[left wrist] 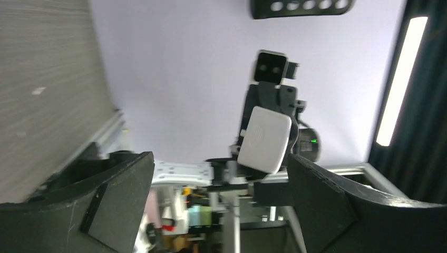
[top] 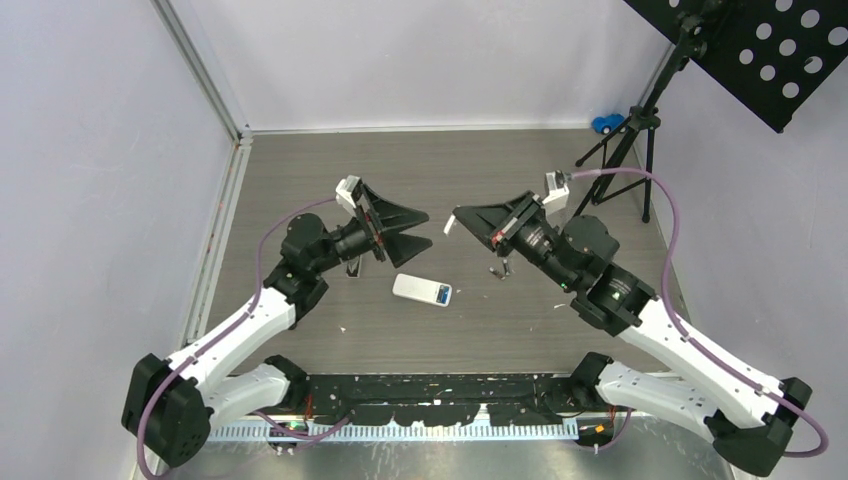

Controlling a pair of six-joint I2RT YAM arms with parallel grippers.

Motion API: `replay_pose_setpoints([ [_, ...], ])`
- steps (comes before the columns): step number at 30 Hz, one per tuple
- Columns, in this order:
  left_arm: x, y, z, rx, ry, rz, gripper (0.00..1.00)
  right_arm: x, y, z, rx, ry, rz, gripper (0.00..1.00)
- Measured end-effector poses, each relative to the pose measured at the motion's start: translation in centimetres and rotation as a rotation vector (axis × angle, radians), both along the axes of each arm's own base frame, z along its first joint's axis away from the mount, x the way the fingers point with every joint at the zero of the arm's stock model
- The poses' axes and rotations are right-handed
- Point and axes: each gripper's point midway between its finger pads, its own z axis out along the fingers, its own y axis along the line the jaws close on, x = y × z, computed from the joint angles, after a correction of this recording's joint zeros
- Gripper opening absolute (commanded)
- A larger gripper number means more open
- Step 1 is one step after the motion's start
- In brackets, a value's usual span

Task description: Load the batteries into the remote control

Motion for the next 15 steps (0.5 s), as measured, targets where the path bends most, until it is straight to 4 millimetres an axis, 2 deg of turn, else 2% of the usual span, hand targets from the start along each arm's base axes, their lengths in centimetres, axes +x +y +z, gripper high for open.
replay_pose_setpoints([
  [1, 0.0, -0.1, 1.2, -0.056, 0.023, -0.009, 0.99, -0.1, 0.6, 1.3, 0.052, -0.021, 0.027, 0.0],
  [4, 0.0, -0.4, 3.6, -0.177, 0.08, -0.045, 0.99, -0.2, 2.4, 3.2, 0.139, -0.061, 0.099, 0.0],
  [8, -0.1, -0.6, 6.3, -0.287, 0.144, -0.093, 0.92, 0.0, 4.8, 3.6, 0.199, -0.067, 0.186, 0.0],
  [12, -0.8, -0.1, 8.6, -0.357, 0.139, -0.12, 0.81, -0.5, 5.2, 4.4, 0.255, -0.079, 0.232, 0.01],
  [15, -1.1, 0.3, 9.6, -0.387, 0.138, -0.125, 0.73, -1.0, 5.0, 5.0, 0.302, -0.096, 0.248, 0.0],
])
